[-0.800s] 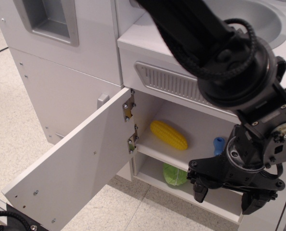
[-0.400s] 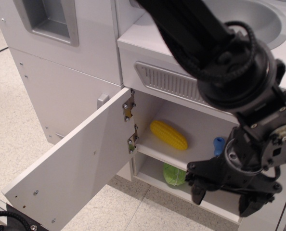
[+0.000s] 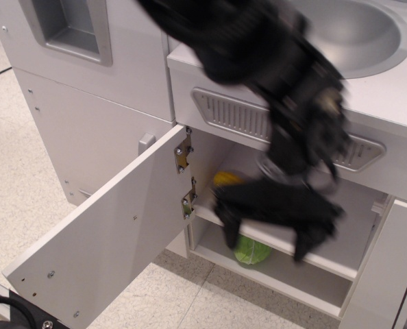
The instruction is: Close cabinet
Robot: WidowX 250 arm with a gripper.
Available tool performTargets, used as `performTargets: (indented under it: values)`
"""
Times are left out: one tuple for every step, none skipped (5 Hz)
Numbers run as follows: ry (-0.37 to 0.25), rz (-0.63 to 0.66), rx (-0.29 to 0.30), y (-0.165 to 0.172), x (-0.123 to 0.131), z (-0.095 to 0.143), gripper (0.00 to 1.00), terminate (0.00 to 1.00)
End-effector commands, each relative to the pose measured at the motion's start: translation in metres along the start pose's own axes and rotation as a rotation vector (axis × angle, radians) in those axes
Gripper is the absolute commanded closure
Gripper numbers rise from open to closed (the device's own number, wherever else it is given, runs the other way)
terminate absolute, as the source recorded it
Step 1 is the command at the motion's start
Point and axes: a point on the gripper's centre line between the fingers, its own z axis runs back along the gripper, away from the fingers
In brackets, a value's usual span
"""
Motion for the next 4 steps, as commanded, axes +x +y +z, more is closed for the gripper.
performTargets:
  values:
    - [-0.052, 0.071, -0.023, 0.063, 0.035, 0.017, 0.00, 0.00]
    - [-0.047, 0.012, -0.042, 0.097, 0.043, 0.018, 0.00, 0.00]
    - [-0.035, -0.086, -0.062, 0.122, 0.052, 0.018, 0.00, 0.00]
    - [-0.026, -0.199, -0.055, 0.142, 0.060, 0.009, 0.00, 0.00]
